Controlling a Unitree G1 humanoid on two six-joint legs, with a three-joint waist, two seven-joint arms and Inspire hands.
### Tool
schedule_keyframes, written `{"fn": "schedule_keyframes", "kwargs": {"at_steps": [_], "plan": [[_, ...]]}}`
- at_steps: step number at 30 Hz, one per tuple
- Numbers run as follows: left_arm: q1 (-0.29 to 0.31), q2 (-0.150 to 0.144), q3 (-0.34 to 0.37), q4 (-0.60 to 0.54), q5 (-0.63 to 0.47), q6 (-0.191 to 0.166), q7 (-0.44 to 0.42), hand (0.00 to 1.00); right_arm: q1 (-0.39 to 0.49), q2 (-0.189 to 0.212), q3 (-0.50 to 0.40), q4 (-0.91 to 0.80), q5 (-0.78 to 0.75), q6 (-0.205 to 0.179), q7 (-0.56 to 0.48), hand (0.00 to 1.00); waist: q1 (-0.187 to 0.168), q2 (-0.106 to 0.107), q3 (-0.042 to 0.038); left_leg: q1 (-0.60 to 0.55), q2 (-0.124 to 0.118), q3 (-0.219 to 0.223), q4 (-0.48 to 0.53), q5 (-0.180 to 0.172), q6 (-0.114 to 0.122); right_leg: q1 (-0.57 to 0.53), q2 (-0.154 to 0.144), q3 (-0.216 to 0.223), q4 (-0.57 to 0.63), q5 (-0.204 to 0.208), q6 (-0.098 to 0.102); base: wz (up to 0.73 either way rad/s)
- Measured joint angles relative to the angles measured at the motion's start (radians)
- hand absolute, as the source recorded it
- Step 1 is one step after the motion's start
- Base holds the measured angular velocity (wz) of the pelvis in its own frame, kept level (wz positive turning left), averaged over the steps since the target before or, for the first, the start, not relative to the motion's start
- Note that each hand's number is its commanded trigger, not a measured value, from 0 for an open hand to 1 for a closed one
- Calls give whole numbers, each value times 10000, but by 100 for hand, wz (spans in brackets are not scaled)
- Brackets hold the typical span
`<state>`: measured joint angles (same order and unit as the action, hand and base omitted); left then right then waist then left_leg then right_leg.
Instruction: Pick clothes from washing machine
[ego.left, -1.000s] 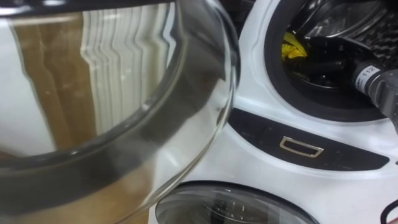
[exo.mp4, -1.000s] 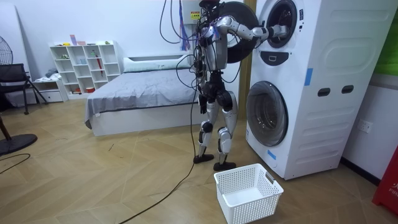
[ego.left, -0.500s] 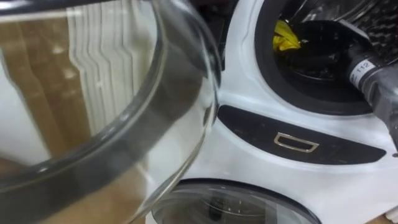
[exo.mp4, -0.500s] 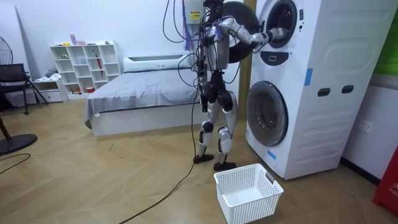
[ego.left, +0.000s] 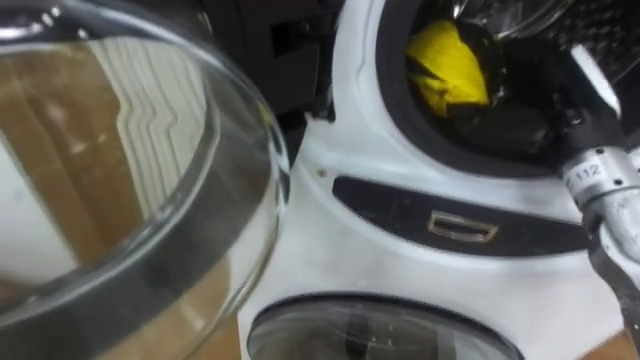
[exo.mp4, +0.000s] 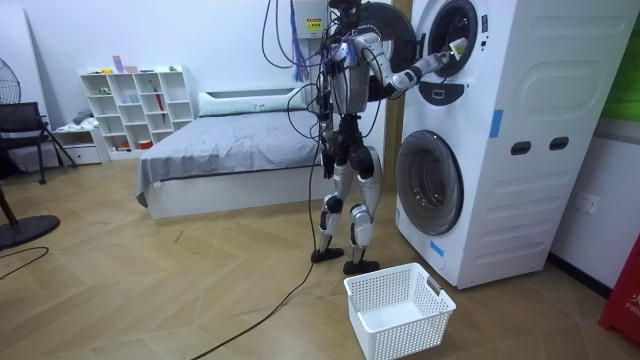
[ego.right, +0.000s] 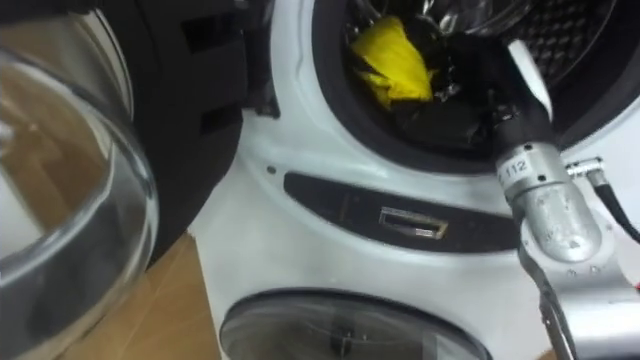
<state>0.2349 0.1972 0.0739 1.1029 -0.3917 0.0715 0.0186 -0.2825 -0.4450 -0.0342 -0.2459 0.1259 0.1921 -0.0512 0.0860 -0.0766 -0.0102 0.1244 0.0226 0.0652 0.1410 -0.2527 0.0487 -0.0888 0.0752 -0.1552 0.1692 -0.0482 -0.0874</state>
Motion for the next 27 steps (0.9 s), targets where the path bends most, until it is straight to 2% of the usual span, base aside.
{"fn": "schedule_keyframes", "kwargs": {"at_steps": [2,4,9,12,18,21,27], "plan": [[188,-3,15,1,9,-51,0,0,280,5,-56,-285,19,-191,-16,100,-119,-34,3,8,-2,11,-70,-8,-1,9,-1,10,1,-1,-2,-2],[283,-72,33,62,39,-138,1,0,660,212,-304,-746,98,-209,-17,100,-273,-61,4,15,-4,48,-69,-32,-1,10,10,56,2,-1,-2,-5],[326,-125,111,173,107,-421,-2,0,814,552,-438,-1273,660,-618,-40,100,-513,11,56,44,10,114,-67,-38,-5,8,52,141,-6,2,-6,-5],[328,-131,142,171,140,-550,-1,0,919,553,-523,-1606,1103,-734,-187,100,-523,51,83,64,30,148,-71,-61,-20,-8,99,187,-13,2,-7,-7],[357,-141,224,171,150,-694,-64,0,1126,554,-875,-1857,1635,-965,-186,100,-613,58,87,69,69,155,-80,-84,-32,-36,154,251,-21,-4,-15,-1],[454,-150,310,163,129,-815,-126,0,1785,553,-1093,-2188,2254,-1174,172,100,-600,81,76,76,92,185,-74,-121,-45,-27,191,315,-26,-4,-15,-3],[845,-196,417,227,406,-807,-319,0,2593,564,-1465,-2373,3775,-1166,1336,100,-853,167,50,80,122,503,-53,-201,-54,-120,282,586,34,36,-56,-14]]}}
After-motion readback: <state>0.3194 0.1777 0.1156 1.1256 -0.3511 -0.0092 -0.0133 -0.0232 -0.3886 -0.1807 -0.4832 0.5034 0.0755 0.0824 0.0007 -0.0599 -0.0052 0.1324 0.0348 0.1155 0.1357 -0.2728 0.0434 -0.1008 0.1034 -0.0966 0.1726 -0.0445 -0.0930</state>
